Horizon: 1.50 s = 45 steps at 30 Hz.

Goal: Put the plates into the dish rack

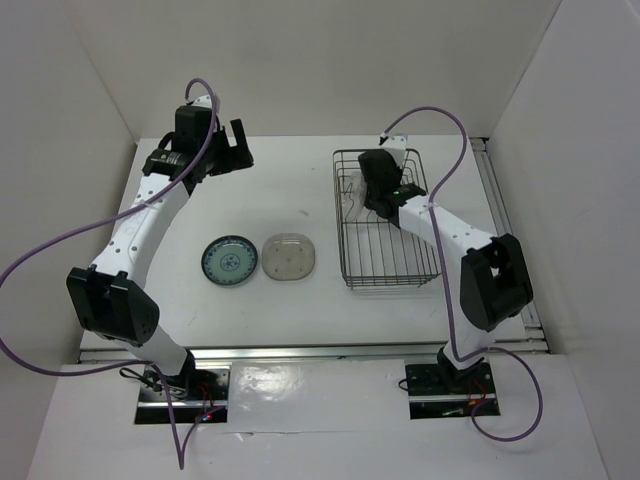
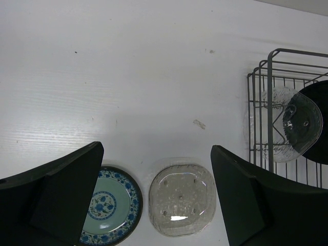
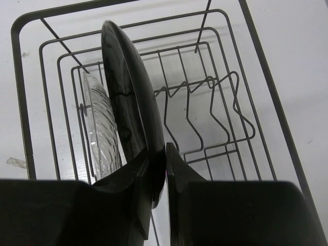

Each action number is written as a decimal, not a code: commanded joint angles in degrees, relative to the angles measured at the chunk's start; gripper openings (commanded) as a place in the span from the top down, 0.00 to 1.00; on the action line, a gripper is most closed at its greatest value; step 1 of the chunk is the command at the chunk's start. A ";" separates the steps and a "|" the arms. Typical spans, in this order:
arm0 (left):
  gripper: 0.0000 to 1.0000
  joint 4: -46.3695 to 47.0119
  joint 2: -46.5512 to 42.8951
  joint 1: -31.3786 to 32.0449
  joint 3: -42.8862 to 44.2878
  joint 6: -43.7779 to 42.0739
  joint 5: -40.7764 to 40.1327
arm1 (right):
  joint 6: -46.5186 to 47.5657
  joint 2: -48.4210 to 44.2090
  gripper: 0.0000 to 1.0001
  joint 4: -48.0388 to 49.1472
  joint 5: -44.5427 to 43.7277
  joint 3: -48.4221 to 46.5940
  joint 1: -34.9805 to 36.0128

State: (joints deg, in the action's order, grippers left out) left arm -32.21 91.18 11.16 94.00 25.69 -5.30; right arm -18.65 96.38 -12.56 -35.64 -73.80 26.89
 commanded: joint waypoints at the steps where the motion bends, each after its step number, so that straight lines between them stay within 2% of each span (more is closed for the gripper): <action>1: 0.00 0.13 0.23 -0.35 1.89 -0.73 -0.59 | -1.21 0.56 0.79 3.94 -2.59 -0.20 0.70; 3: 0.00 0.13 0.23 -0.35 2.42 -0.73 -0.59 | -1.74 0.57 0.71 3.94 -2.59 -0.20 0.70; 4: 0.00 0.13 -0.29 -0.87 2.42 -0.73 -0.59 | -1.74 0.57 0.58 3.94 -3.12 -0.20 0.70; 7: 0.00 0.13 -0.30 -0.87 2.42 -0.73 -0.59 | -1.74 1.09 0.48 3.42 -3.12 -0.20 0.70; 12: 0.00 0.13 0.32 -0.87 2.42 -0.73 -0.59 | -1.74 1.09 0.44 2.89 -3.12 -0.73 0.70; 15: 0.00 -0.58 0.85 -0.87 2.42 -0.73 -3.30 | -1.74 -0.57 0.42 2.36 -5.30 -1.35 0.70; 20: 0.00 -8.03 7.15 -0.87 3.83 2.59 -9.37 | -1.74 -6.53 0.39 -3.79 -11.02 -4.42 1.32; 22: 0.00 -10.24 7.17 -0.87 2.78 4.53 -10.69 | -1.74 -8.83 0.32 -4.32 -12.87 -4.42 1.32; 24: 0.00 -11.56 4.91 -0.87 -2.39 8.56 -12.00 | -1.03 -12.25 0.32 -5.64 -13.41 -3.64 1.32; 25: 0.00 -12.61 3.76 -1.48 -4.24 10.50 -12.71 | -0.51 -13.48 0.25 -6.16 -12.80 -3.02 1.32; 27: 0.00 -15.68 1.38 -2.10 -9.86 15.25 -12.72 | 0.54 -17.44 0.25 -5.64 -10.78 -0.65 1.32; 30: 0.00 -17.54 -3.45 -2.11 -18.82 20.09 -12.20 | 2.04 -22.19 0.25 -3.89 -4.20 2.68 1.32; 31: 0.00 -17.54 -6.59 -2.11 -21.29 20.97 -12.19 | 2.57 -23.07 0.25 -3.10 0.70 3.39 1.32; 34: 0.01 -15.44 -13.27 -2.72 -31.91 24.31 -10.71 | 4.50 -24.75 0.22 -1.17 9.23 5.41 1.85; 35: 0.03 -14.91 -15.22 -2.72 -31.94 25.45 -9.91 | 4.50 -24.75 0.22 -0.63 11.01 5.42 1.85; 37: 0.07 -13.24 -19.61 -2.72 -38.51 29.22 -6.76 | 5.47 -25.27 0.20 0.33 14.44 6.82 1.85; 38: 0.09 -11.93 -23.98 -1.68 -43.32 30.98 -6.22 | 5.47 -25.27 0.20 0.34 17.41 6.83 1.85; 41: 0.09 -9.39 -29.37 0.35 -51.50 37.49 -5.69 | 6.87 -23.35 0.20 1.57 23.85 7.44 1.85; 45: 0.09 -3.76 -33.70 0.88 -56.72 41.02 -7.70 | 7.40 -22.81 0.20 3.50 27.11 7.96 2.46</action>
State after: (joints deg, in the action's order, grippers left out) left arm -43.03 58.94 11.46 39.31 60.84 -12.36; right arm -12.88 73.71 -14.24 -14.59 -66.06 28.77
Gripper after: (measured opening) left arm 0.915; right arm 0.798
